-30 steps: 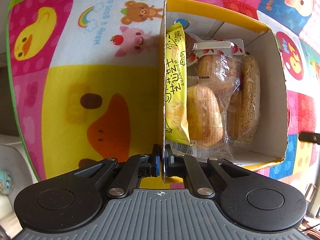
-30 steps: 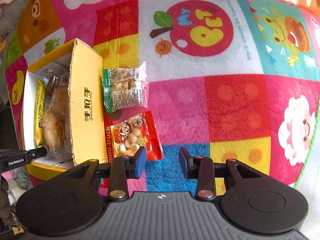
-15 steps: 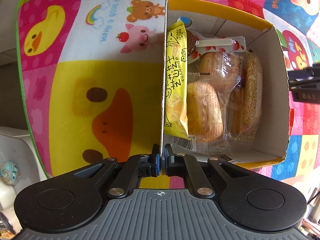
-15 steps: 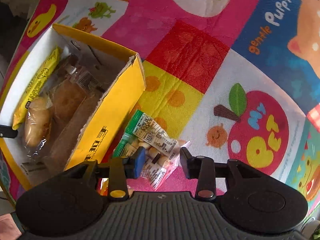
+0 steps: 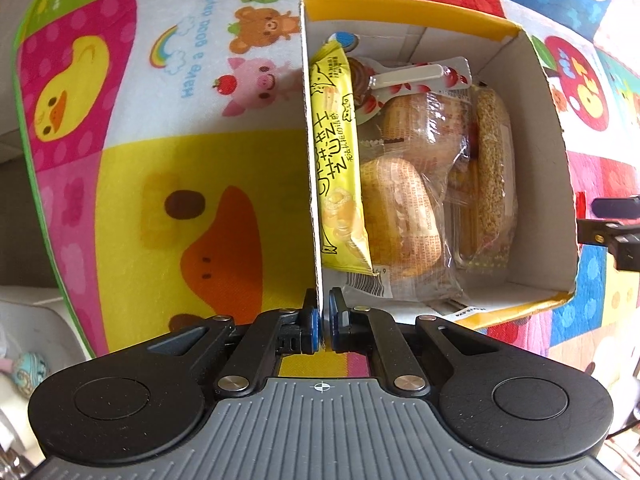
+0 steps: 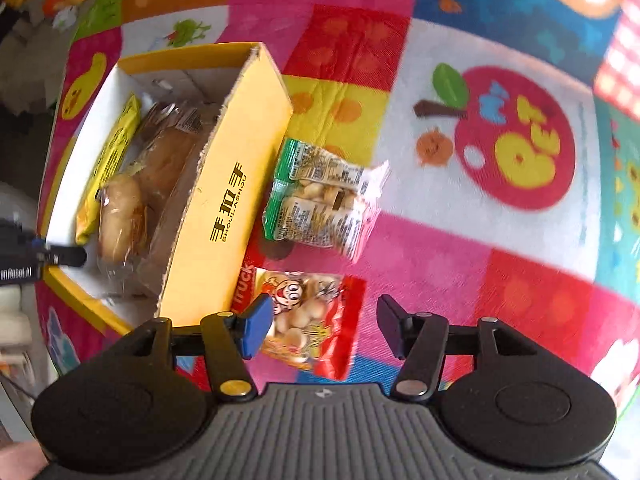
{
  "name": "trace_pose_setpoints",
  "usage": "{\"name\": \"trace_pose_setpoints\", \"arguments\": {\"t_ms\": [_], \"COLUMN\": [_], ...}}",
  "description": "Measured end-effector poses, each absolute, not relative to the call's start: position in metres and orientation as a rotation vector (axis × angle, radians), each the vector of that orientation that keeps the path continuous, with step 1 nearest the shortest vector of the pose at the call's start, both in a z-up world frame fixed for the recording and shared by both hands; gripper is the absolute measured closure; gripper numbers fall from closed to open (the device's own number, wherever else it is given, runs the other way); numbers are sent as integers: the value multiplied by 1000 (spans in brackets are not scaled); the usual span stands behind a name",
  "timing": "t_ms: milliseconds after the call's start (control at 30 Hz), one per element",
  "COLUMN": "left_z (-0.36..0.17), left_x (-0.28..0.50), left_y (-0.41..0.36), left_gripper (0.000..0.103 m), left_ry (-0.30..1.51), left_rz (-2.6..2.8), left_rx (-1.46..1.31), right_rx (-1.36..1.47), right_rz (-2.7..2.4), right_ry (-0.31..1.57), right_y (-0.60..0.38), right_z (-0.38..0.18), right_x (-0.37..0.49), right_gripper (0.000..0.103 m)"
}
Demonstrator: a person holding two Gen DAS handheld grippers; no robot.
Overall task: Organize objects
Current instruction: 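Reach the right gripper toward the red snack bag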
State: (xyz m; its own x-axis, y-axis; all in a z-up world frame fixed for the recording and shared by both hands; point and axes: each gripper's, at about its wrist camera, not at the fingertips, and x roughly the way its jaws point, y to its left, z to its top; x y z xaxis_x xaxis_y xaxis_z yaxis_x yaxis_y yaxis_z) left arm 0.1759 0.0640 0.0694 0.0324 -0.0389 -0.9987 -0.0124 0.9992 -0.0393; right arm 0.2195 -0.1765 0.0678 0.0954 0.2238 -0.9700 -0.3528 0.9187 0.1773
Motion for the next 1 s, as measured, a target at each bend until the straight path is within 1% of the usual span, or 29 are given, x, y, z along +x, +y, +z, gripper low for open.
{"name": "trace_pose_setpoints", "arguments": {"t_ms": [133, 233, 300, 400, 433, 567, 700, 800, 867, 900, 933, 1000], "left_z": [69, 66, 63, 61, 61, 61, 63, 62, 62, 61, 61, 59], "left_x": [175, 176, 177, 178, 177, 175, 177, 180, 182, 183, 184, 185], "left_y": [62, 63, 66, 66, 66, 67, 68, 69, 72, 74, 76, 80], "left_gripper": [96, 96, 96, 96, 96, 95, 95, 95, 95, 95, 95, 95], "left_ry": [1533, 1525, 1526, 1525, 1525, 1530, 1540, 1549, 1556, 1560, 1565, 1570], "left_rz": [-61, -98, -115, -128, -131, -151, -163, -154, -144, -140, -136, -129], "left_rx": [-9, 4, 2, 6, 7, 7, 6, -17, -38, -49, -60, -79], "right_rx": [37, 75, -15, -267, -272, 63, 441, 883, 1238, 1367, 1433, 1389], "right_rz": [299, 230, 196, 61, 23, -15, -70, -269, -370, -412, -449, -480], "right_ry": [1443, 1432, 1441, 1421, 1419, 1418, 1440, 1461, 1431, 1409, 1401, 1428], "right_y": [-177, -186, -190, -199, -205, -233, -240, -254, -256, -253, -249, -239], "right_z": [47, 50, 52, 55, 59, 80, 70, 48, 28, 21, 14, 11], "right_x": [217, 205, 191, 168, 164, 164, 180, 186, 176, 171, 170, 178], "right_gripper": [45, 44, 44, 44, 44, 44, 44, 43, 43, 43, 43, 39]}}
